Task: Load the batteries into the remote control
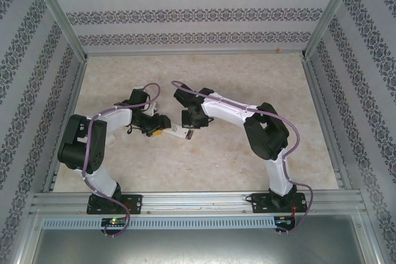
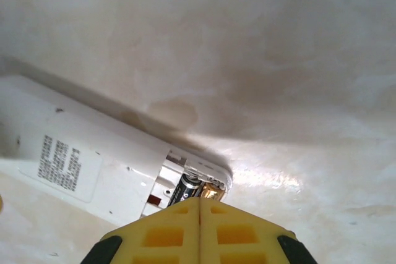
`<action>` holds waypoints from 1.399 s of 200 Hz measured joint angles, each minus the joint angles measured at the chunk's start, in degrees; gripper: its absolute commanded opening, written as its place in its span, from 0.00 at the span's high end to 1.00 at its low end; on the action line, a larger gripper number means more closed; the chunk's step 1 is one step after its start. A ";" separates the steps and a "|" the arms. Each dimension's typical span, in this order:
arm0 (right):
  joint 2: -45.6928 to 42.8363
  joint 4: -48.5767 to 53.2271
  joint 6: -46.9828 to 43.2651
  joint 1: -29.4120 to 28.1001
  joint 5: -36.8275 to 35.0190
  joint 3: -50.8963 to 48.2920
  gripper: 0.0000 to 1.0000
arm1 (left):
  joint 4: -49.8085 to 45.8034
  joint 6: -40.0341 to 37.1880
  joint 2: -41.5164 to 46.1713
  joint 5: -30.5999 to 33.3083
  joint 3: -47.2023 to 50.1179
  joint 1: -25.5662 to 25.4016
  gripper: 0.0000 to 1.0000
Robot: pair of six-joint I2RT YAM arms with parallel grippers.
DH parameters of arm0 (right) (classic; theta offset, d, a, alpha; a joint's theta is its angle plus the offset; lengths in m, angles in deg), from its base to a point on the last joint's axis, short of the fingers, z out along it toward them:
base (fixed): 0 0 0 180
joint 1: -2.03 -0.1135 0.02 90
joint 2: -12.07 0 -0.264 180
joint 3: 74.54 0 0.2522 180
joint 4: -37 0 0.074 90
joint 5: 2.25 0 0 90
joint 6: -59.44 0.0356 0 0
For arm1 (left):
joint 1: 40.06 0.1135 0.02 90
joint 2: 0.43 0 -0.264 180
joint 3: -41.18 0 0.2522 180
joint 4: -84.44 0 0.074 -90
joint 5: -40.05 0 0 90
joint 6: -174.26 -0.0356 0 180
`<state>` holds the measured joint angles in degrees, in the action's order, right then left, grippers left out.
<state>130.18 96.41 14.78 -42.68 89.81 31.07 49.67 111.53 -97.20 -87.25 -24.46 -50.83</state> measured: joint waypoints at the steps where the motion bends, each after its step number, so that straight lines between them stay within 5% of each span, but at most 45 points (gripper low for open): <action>1: 0.00 0.02 0.00 0.02 0.00 0.00 0.93 | 0.00 0.00 0.07 0.00 0.00 0.00 0.41; 98: 3.34 -0.22 1.36 -0.81 2.78 0.42 0.93 | -5.16 -0.66 8.59 4.42 -2.14 0.00 0.33; 147: -0.81 0.39 -0.28 2.78 3.21 1.79 0.76 | -11.96 0.44 23.04 15.52 -3.48 0.85 0.27; 200: -16.44 -3.96 -1.79 7.13 2.36 -3.23 0.57 | -20.41 4.98 38.03 24.98 1.75 14.45 0.25; 231: -18.23 -5.57 -1.84 7.76 3.41 -7.30 0.55 | -22.32 3.65 31.45 24.72 3.10 23.23 0.33; 280: -18.23 -5.42 -1.88 7.87 5.66 -10.58 0.55 | -22.25 -5.64 11.65 23.26 -1.92 23.65 0.52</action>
<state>111.95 90.99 12.90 -34.81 95.47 20.49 27.42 105.89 -85.55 -64.00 -26.38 -27.18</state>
